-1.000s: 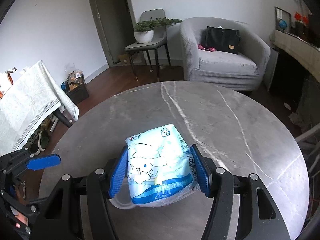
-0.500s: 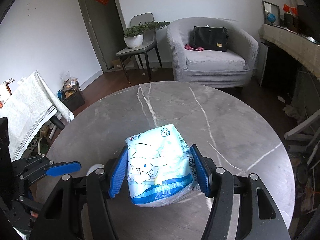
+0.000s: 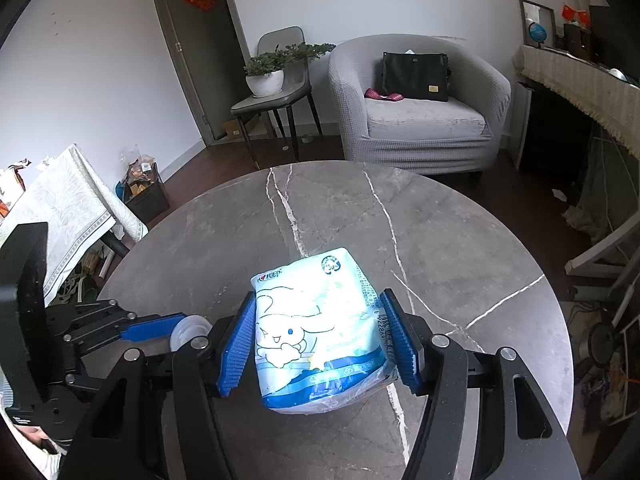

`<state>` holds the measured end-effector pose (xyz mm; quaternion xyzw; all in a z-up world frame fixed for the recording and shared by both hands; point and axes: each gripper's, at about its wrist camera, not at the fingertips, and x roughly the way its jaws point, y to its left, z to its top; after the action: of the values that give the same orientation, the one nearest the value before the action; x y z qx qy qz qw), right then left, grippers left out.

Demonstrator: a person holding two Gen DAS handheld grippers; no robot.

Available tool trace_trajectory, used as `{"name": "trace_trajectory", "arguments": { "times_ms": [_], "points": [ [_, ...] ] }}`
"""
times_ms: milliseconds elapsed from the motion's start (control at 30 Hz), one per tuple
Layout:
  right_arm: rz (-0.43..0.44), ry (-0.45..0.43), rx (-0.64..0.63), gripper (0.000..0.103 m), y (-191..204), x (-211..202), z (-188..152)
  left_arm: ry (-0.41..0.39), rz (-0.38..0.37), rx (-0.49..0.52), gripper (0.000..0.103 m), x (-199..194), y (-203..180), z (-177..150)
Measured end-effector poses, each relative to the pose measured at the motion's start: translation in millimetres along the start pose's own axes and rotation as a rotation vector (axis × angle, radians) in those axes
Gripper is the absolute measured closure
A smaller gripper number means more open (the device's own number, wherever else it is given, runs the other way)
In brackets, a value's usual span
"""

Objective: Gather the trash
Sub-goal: 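Carry the wipes pack and bottle cap over the green bin with both tools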

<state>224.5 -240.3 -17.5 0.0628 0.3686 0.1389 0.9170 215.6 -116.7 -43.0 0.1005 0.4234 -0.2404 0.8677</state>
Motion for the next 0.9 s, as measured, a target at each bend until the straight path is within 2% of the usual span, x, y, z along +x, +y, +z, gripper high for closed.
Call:
{"name": "trace_trajectory", "arguments": {
  "times_ms": [233,367,433,567,900],
  "points": [
    [0.019,-0.005,0.025,0.041,8,-6,-4,-0.043,-0.023,-0.030,0.061,-15,-1,-7],
    [0.013,-0.014,0.018,0.041,16,-10,-6,-0.062,-0.007,-0.090,0.061,-26,13,-16],
    [0.014,-0.019,0.008,0.041,20,-12,-10,-0.104,-0.033,-0.126,0.061,-39,20,-21],
    [0.028,-0.035,0.007,0.041,32,-18,-17,-0.128,-0.008,-0.153,0.061,-56,30,-38],
    [0.059,-0.073,-0.050,0.041,91,-35,-38,-0.184,0.085,-0.280,0.061,-107,76,-91]
  ]
}}
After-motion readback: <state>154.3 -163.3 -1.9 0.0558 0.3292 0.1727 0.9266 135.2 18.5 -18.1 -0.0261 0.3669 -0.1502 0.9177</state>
